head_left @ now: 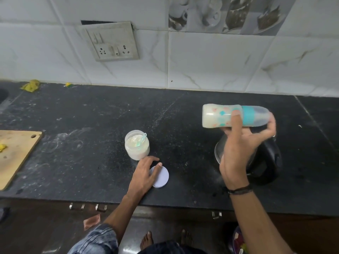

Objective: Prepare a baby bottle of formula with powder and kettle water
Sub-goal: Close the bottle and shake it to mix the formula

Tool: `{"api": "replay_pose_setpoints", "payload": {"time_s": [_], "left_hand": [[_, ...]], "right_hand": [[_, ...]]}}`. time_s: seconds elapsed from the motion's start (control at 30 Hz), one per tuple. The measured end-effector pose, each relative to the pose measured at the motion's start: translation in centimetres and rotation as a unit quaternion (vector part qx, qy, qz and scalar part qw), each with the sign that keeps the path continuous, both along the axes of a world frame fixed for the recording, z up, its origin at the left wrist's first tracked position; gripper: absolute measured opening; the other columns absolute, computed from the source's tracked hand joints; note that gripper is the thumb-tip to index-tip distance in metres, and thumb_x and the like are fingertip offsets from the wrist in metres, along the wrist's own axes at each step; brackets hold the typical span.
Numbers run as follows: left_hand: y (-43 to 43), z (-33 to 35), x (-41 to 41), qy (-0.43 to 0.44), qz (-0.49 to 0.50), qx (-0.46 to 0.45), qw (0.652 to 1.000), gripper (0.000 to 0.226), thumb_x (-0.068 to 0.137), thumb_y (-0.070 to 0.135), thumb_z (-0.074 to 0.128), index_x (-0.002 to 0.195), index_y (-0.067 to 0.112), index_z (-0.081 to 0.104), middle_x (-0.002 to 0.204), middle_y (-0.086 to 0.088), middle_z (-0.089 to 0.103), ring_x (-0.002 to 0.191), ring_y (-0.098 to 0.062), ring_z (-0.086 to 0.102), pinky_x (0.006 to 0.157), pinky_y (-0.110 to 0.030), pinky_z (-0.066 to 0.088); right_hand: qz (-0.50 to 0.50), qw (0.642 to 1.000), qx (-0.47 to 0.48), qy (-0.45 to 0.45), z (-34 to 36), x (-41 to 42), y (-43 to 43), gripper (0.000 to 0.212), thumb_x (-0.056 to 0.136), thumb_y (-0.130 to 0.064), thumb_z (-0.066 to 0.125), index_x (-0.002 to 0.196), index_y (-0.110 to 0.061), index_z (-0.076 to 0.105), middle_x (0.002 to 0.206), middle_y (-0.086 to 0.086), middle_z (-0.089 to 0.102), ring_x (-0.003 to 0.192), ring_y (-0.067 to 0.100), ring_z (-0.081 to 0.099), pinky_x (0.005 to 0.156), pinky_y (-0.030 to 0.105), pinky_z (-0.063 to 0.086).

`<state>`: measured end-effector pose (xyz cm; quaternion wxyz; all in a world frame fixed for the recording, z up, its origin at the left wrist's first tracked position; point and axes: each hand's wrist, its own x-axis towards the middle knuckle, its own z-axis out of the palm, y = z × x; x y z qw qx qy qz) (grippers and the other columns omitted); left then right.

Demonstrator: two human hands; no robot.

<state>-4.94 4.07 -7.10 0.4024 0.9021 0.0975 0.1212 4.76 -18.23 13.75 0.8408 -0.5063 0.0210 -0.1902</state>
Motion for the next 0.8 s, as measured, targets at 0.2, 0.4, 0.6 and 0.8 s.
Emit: {"api": "replay_pose_setpoints", "payload": {"time_s": [0.2,0.4,0.6,0.8], "left_hand": [[0.1,0.0,-0.1,-0.011,-0.007,0.006,1.0,0.032,0.101,0.055,0.048,0.115,0.031,0.063,0.116,0.02,0.059,0.117,0.006,0.048,0.097,-0.011,0.033],[0.3,-0.2,-0.1,-0.008,-0.003,0.01,1.0,0.029,0.101,0.055,0.049,0.115,0.033,0.062,0.117,0.023,0.058,0.118,0.004,0.049,0.097,-0.014,0.034],[0.1,-0.3,0.0,-0.004,-0.003,0.005,1.0,0.031,0.101,0.056,0.048,0.115,0.033,0.063,0.117,0.022,0.058,0.117,0.0,0.051,0.097,-0.021,0.039],[0.2,-0.1,0.0,-0.01,-0.003,0.006,1.0,0.034,0.1,0.057,0.046,0.115,0.031,0.064,0.116,0.021,0.059,0.115,0.001,0.051,0.098,-0.023,0.04]], "right_hand": [[0.044,0.997,-0.054,0.016,-0.2,-0.6,-0.1,0.072,0.089,-0.011,0.082,0.141,-0.031,0.037,0.134,0.003,0.068,0.116,0.023,0.072,0.088,0.044,0.064],[0.084,0.993,-0.08,0.03,-0.2,0.0,0.1,0.074,0.09,-0.006,0.081,0.144,-0.027,0.035,0.126,-0.003,0.071,0.112,0.02,0.074,0.08,0.038,0.063],[0.01,1.0,-0.022,0.012,-0.6,0.9,-0.3,0.079,0.088,-0.02,0.083,0.146,-0.027,0.03,0.136,0.003,0.063,0.116,0.022,0.073,0.08,0.046,0.065],[0.145,0.944,-0.294,0.043,-5.5,0.1,1.3,0.08,0.084,-0.017,0.086,0.14,-0.049,0.039,0.112,-0.016,0.072,0.094,0.008,0.076,0.08,0.028,0.062]]}}
